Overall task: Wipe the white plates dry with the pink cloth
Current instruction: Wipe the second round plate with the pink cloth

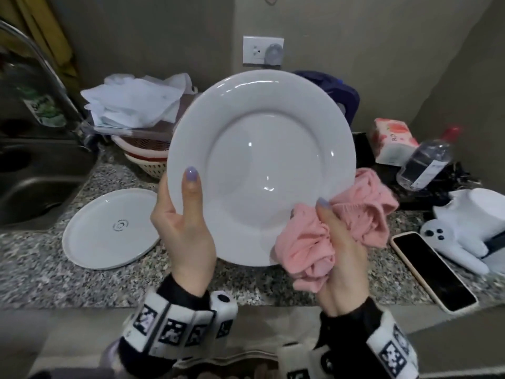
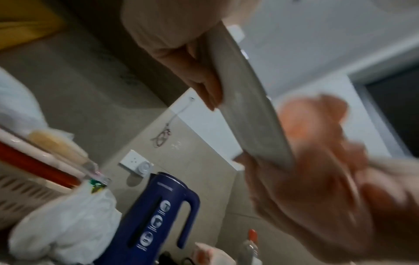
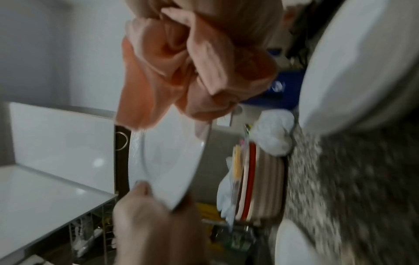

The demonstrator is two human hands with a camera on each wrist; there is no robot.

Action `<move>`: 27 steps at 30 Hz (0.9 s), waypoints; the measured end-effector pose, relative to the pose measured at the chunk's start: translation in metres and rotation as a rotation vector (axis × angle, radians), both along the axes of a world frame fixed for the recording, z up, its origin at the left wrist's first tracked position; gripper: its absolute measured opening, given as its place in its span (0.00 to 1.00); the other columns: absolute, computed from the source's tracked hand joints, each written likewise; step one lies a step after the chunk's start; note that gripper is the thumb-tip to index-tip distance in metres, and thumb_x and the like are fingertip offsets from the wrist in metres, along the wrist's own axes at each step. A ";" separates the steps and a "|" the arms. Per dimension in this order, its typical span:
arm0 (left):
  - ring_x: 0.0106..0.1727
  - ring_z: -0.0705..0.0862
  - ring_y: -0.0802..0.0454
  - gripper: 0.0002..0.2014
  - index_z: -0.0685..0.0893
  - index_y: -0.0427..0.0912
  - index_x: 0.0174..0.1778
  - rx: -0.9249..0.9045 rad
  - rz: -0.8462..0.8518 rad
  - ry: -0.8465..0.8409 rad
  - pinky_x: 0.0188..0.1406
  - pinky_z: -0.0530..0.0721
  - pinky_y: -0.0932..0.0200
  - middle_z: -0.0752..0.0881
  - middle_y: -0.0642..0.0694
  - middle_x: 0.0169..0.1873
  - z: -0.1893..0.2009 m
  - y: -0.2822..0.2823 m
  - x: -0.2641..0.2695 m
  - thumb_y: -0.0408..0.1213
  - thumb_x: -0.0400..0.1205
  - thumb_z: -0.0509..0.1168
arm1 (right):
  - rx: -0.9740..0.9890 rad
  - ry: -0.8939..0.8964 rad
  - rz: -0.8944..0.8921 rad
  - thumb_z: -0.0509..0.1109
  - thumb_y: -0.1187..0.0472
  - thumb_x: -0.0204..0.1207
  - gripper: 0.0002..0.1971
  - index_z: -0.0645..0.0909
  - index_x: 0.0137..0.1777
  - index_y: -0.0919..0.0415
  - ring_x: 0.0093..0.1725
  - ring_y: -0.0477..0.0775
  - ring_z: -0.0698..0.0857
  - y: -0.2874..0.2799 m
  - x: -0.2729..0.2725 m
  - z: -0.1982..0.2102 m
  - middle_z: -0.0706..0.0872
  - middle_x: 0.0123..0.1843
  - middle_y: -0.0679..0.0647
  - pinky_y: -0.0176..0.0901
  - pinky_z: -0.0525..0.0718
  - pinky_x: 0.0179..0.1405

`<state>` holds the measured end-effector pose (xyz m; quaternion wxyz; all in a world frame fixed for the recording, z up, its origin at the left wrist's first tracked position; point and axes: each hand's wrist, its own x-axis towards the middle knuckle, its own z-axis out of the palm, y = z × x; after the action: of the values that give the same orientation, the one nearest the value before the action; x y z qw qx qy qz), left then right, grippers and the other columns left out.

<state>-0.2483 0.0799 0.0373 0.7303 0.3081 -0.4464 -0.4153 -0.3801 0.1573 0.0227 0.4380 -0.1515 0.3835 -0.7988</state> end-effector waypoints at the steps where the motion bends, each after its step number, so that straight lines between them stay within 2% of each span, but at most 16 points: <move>1: 0.64 0.85 0.53 0.11 0.80 0.52 0.63 0.010 0.019 0.027 0.63 0.83 0.54 0.87 0.53 0.60 -0.001 0.006 -0.005 0.37 0.87 0.60 | 0.017 -0.024 0.011 0.69 0.60 0.77 0.22 0.75 0.67 0.71 0.39 0.55 0.89 0.001 0.008 -0.007 0.83 0.53 0.71 0.41 0.87 0.35; 4: 0.63 0.85 0.58 0.11 0.78 0.52 0.64 0.010 0.055 0.040 0.59 0.81 0.63 0.85 0.54 0.60 0.000 0.015 -0.013 0.35 0.87 0.59 | 0.077 0.040 -0.040 0.70 0.61 0.76 0.20 0.77 0.63 0.74 0.45 0.59 0.91 0.002 0.021 -0.020 0.88 0.52 0.67 0.44 0.88 0.40; 6: 0.64 0.85 0.54 0.12 0.79 0.52 0.64 0.034 0.037 0.058 0.60 0.82 0.59 0.86 0.51 0.62 0.001 0.013 -0.007 0.35 0.88 0.58 | 0.109 0.228 -0.006 0.71 0.64 0.75 0.15 0.80 0.58 0.72 0.48 0.59 0.90 0.007 0.014 -0.022 0.90 0.51 0.64 0.44 0.87 0.44; 9: 0.67 0.84 0.46 0.12 0.80 0.50 0.65 0.035 0.067 0.068 0.65 0.83 0.48 0.85 0.44 0.64 0.002 0.002 0.010 0.36 0.88 0.59 | 0.269 0.797 0.176 0.73 0.64 0.74 0.04 0.81 0.46 0.58 0.44 0.42 0.88 0.021 -0.018 -0.021 0.89 0.43 0.47 0.31 0.82 0.42; 11: 0.66 0.85 0.47 0.12 0.81 0.48 0.65 0.038 0.069 0.051 0.63 0.83 0.51 0.86 0.47 0.62 0.003 -0.004 0.018 0.35 0.88 0.59 | 0.371 1.195 0.204 0.71 0.56 0.75 0.04 0.78 0.44 0.49 0.39 0.37 0.85 0.029 -0.039 -0.012 0.85 0.40 0.43 0.27 0.78 0.36; 12: 0.64 0.85 0.49 0.12 0.81 0.47 0.66 0.069 0.063 0.056 0.60 0.83 0.54 0.87 0.48 0.60 0.002 -0.005 0.020 0.35 0.88 0.59 | 0.352 1.272 0.186 0.68 0.51 0.74 0.06 0.76 0.46 0.49 0.39 0.37 0.84 0.031 -0.045 -0.002 0.83 0.41 0.43 0.24 0.76 0.34; 13: 0.63 0.86 0.51 0.12 0.81 0.46 0.66 0.105 0.054 0.069 0.58 0.84 0.57 0.88 0.50 0.59 -0.001 -0.005 0.021 0.35 0.88 0.59 | 0.307 1.283 0.135 0.66 0.46 0.72 0.14 0.75 0.51 0.53 0.41 0.36 0.84 0.029 -0.049 0.010 0.82 0.46 0.44 0.22 0.76 0.35; 14: 0.60 0.87 0.54 0.12 0.81 0.45 0.66 0.133 0.033 0.078 0.55 0.84 0.60 0.89 0.52 0.58 -0.003 -0.003 0.019 0.35 0.88 0.59 | 0.257 1.296 0.062 0.67 0.45 0.72 0.20 0.72 0.57 0.56 0.46 0.36 0.82 0.025 -0.053 0.020 0.80 0.53 0.51 0.22 0.77 0.39; 16: 0.57 0.88 0.58 0.12 0.82 0.46 0.64 0.162 -0.032 0.064 0.50 0.84 0.65 0.90 0.56 0.53 -0.008 0.004 0.013 0.35 0.88 0.59 | 0.258 1.527 -0.141 0.69 0.51 0.75 0.23 0.68 0.65 0.60 0.55 0.45 0.77 0.008 -0.051 0.043 0.71 0.65 0.59 0.38 0.78 0.47; 17: 0.56 0.88 0.58 0.11 0.83 0.46 0.63 0.171 -0.068 0.045 0.49 0.84 0.66 0.91 0.56 0.52 -0.011 0.009 0.010 0.35 0.88 0.59 | 0.320 1.698 -0.199 0.69 0.54 0.75 0.23 0.68 0.66 0.62 0.58 0.52 0.74 -0.003 -0.046 0.051 0.69 0.66 0.60 0.45 0.77 0.44; 18: 0.55 0.89 0.58 0.11 0.84 0.47 0.61 0.180 -0.106 0.029 0.49 0.84 0.65 0.91 0.56 0.52 -0.012 0.014 0.006 0.36 0.87 0.60 | 0.404 1.849 -0.210 0.68 0.55 0.76 0.23 0.68 0.67 0.64 0.61 0.58 0.73 -0.014 -0.039 0.056 0.68 0.67 0.61 0.47 0.74 0.41; 20: 0.50 0.89 0.58 0.11 0.90 0.52 0.52 0.204 -0.155 0.002 0.46 0.85 0.64 0.92 0.56 0.47 -0.014 0.020 0.001 0.36 0.87 0.61 | 0.548 2.065 -0.072 0.66 0.56 0.76 0.23 0.68 0.69 0.62 0.70 0.64 0.70 -0.027 -0.022 0.057 0.67 0.70 0.60 0.50 0.73 0.42; 21: 0.45 0.88 0.60 0.14 0.91 0.54 0.44 0.212 -0.159 -0.020 0.43 0.84 0.65 0.92 0.58 0.42 -0.014 0.020 0.001 0.35 0.86 0.62 | 0.560 2.129 0.047 0.65 0.55 0.77 0.24 0.67 0.71 0.61 0.75 0.64 0.66 -0.028 -0.014 0.052 0.66 0.73 0.60 0.55 0.77 0.47; 23: 0.33 0.82 0.64 0.18 0.88 0.50 0.32 0.209 -0.127 -0.095 0.33 0.79 0.68 0.88 0.62 0.29 -0.017 0.017 0.002 0.31 0.86 0.63 | 0.503 2.120 0.318 0.64 0.53 0.78 0.26 0.64 0.75 0.57 0.78 0.63 0.62 -0.018 0.003 0.036 0.62 0.77 0.56 0.56 0.77 0.57; 25: 0.29 0.74 0.62 0.19 0.81 0.48 0.29 0.225 -0.081 -0.178 0.26 0.72 0.70 0.81 0.60 0.23 -0.024 0.012 0.006 0.26 0.84 0.62 | 0.324 2.046 0.496 0.66 0.49 0.77 0.33 0.62 0.80 0.56 0.82 0.62 0.57 -0.003 0.023 0.017 0.61 0.81 0.55 0.56 0.71 0.70; 27: 0.32 0.76 0.57 0.15 0.83 0.45 0.32 0.240 -0.080 -0.170 0.28 0.75 0.71 0.82 0.55 0.26 -0.027 0.009 0.011 0.25 0.83 0.64 | 0.248 2.075 0.529 0.72 0.47 0.71 0.37 0.67 0.79 0.58 0.84 0.61 0.56 0.003 0.033 0.006 0.65 0.82 0.57 0.60 0.69 0.75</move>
<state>-0.2377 0.0891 0.0099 0.6306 0.4092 -0.4659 -0.4667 -0.3468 0.1602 0.0290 0.0702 -0.7875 0.6011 -0.1163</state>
